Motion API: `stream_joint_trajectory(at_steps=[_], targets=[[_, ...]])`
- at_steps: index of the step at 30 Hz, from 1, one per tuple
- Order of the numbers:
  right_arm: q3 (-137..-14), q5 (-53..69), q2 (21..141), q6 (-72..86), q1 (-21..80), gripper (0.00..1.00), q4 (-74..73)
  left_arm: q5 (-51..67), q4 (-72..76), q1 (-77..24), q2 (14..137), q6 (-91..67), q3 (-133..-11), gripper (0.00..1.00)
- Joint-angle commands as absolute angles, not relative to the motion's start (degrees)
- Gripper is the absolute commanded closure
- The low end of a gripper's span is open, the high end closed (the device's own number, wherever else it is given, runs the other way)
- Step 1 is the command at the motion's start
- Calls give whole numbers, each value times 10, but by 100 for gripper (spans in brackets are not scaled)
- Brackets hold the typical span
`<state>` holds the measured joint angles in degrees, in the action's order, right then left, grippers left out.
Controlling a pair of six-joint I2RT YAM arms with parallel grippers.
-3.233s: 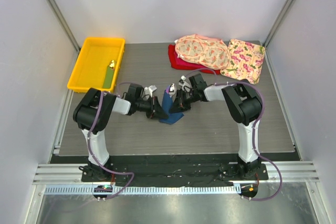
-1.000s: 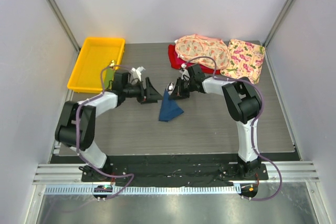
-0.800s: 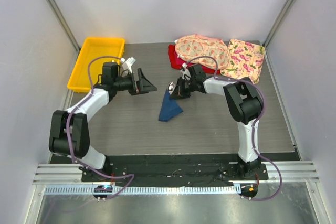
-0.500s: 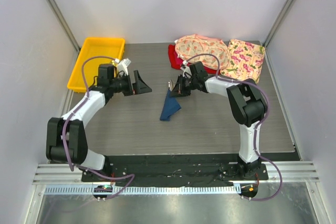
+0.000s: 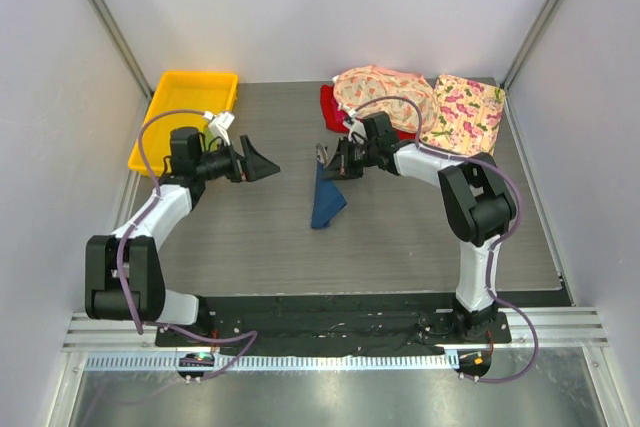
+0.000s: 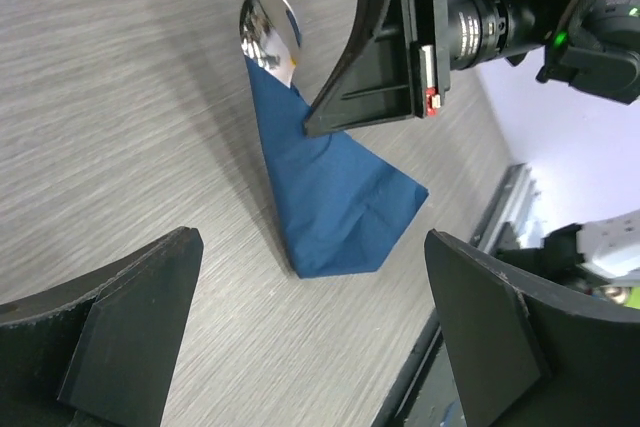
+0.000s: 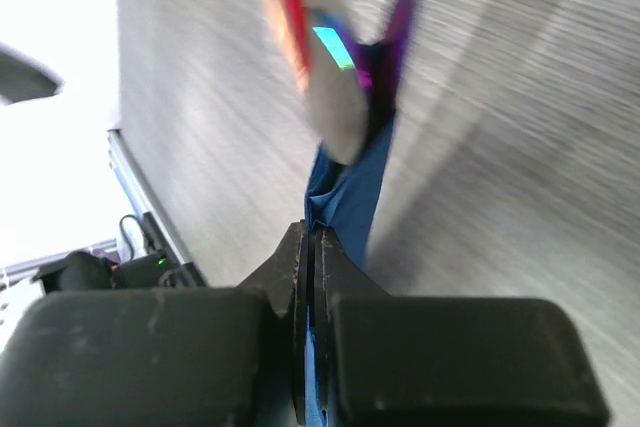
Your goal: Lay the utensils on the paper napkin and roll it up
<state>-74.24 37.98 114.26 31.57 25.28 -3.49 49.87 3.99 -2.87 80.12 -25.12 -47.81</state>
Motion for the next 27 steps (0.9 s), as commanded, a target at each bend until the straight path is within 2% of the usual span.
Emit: stream_joint_trajectory(at_steps=[1,15,27], targets=[[-756,424,1064,293,251,99,-3,588,168,-18,801,-298,-459,0],[-805,507,977,236,265,99,-63,661,454,-18,748,-324,-364,0],[-822,524,884,207,319,99,-103,658,535,-52,690,-383,-329,0]])
